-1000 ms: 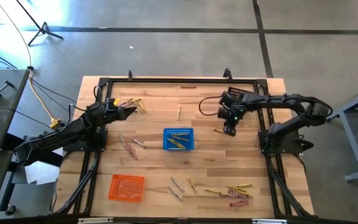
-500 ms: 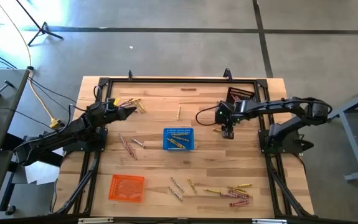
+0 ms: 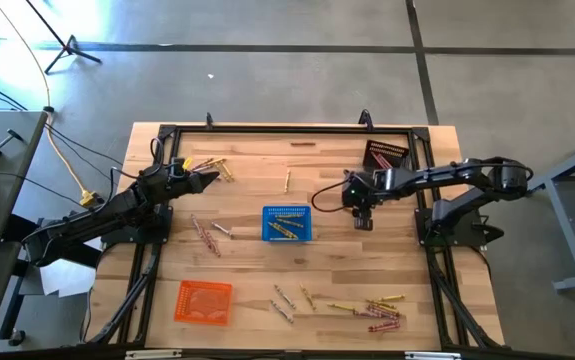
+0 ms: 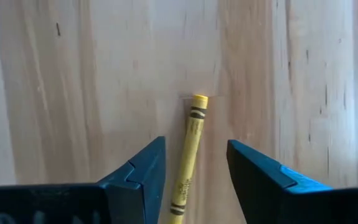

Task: Sort crayons
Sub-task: Put the yellow crayon into the blue basket

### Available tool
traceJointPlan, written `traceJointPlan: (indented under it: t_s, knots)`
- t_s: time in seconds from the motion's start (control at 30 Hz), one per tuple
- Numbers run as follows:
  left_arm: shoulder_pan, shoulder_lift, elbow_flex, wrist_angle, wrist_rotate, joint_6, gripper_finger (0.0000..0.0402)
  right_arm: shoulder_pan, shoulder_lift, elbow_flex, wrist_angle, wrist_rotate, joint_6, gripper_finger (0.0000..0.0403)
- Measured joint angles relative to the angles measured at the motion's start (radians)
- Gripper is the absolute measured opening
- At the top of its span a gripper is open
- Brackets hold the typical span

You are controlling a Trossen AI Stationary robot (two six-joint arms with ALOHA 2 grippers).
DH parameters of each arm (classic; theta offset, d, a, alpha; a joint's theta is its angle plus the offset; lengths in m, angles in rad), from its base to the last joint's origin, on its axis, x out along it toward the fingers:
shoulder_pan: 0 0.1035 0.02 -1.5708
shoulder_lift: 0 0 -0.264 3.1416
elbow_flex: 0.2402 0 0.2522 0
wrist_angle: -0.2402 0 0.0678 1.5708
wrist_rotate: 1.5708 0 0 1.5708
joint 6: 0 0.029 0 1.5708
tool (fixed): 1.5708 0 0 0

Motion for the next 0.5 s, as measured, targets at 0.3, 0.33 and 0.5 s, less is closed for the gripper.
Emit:
traceJointPlan:
  t_s: [0.3, 0.33, 0.5]
  knots:
    - [0.0, 0.0, 0.0, 0.0, 0.0, 0.0, 0.0101, 0.01, 0.078, 0.006, 0.0, 0.042, 0.001, 0.0158]
    - [0.0, 0.0, 0.0, 0.0, 0.0, 0.0, 0.0101, 0.01, 0.096, 0.007, -0.001, 0.033, 0.001, 0.0158]
    - [0.0, 0.0, 0.0, 0.0, 0.0, 0.0, 0.0101, 0.01, 0.14, 0.013, -0.009, 0.031, 0.001, 0.0151]
